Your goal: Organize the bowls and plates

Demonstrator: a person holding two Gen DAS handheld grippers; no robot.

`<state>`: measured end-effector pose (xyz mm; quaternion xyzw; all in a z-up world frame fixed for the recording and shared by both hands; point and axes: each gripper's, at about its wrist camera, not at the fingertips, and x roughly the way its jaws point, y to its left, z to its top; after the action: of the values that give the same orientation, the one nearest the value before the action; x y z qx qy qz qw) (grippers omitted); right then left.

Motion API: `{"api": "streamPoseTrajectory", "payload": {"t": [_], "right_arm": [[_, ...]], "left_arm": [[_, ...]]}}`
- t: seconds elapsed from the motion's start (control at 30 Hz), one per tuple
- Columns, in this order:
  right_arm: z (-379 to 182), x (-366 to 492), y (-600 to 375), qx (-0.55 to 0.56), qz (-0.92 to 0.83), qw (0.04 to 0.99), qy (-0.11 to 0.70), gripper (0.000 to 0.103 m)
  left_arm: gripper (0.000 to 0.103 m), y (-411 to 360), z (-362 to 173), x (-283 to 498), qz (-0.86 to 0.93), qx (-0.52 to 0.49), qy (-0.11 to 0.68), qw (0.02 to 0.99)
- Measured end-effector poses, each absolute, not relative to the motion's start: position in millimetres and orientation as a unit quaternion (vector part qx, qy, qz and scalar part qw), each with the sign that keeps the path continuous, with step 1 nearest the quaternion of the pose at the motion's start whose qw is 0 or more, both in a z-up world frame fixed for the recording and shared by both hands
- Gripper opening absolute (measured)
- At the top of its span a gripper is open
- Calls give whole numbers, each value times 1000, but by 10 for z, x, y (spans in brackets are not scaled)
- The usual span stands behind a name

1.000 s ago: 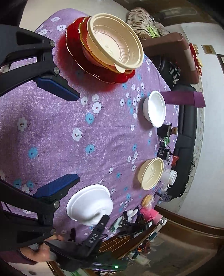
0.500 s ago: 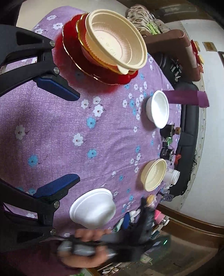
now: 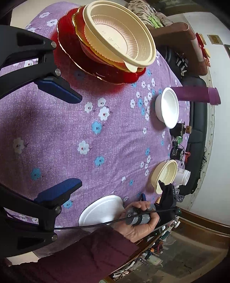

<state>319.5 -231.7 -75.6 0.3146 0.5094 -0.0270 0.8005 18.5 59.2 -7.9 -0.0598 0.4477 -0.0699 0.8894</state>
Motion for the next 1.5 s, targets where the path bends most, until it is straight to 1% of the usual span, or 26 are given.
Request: {"api": "streamPoseTrajectory", "payload": {"t": [0.07,0.13,0.2,0.23,0.27,0.3,0.47,0.63,0.77,0.97,1.03,1.23,1.4,1.5], "right_arm": [[-738,3264,-2293,308,-30,809,500,68],[-775,3306,-2275,322,-14,798,510,38],[-791,3300,-2266,328,-8,794,513,31],[-785,3284,-2253,326,-2,795,512,22],[-776,3259,-2233,321,6,796,513,21],[-761,3222,-2230,320,11,796,514,18],[-667,2971,-2134,304,58,794,523,17],[-757,2578,-2010,313,128,754,563,17],[-733,2225,-1885,284,172,746,577,17],[-577,1926,-1735,220,193,776,558,17],[-580,1899,-1697,196,183,793,547,19],[-594,1858,-1569,153,161,830,512,19],[-595,1804,-1564,146,157,849,483,19],[-591,1790,-1557,145,157,854,475,20]], "left_arm": [[86,626,-84,193,-66,-64,449,889],[86,650,-94,197,-63,-70,452,887],[86,662,-112,203,-64,-77,456,884],[86,661,-123,205,-65,-81,458,883],[86,659,-127,205,-65,-82,459,883],[86,653,-127,204,-65,-82,459,882],[86,633,-63,172,-63,-85,453,885],[86,617,-15,179,-57,-91,451,886],[86,587,21,211,-60,-102,448,886],[86,471,62,330,-64,-103,454,883],[86,441,93,403,-51,-96,453,885],[86,319,134,821,-18,-67,448,892],[86,295,-107,1298,3,-82,476,875],[86,258,-270,1457,8,-80,498,864]]}}
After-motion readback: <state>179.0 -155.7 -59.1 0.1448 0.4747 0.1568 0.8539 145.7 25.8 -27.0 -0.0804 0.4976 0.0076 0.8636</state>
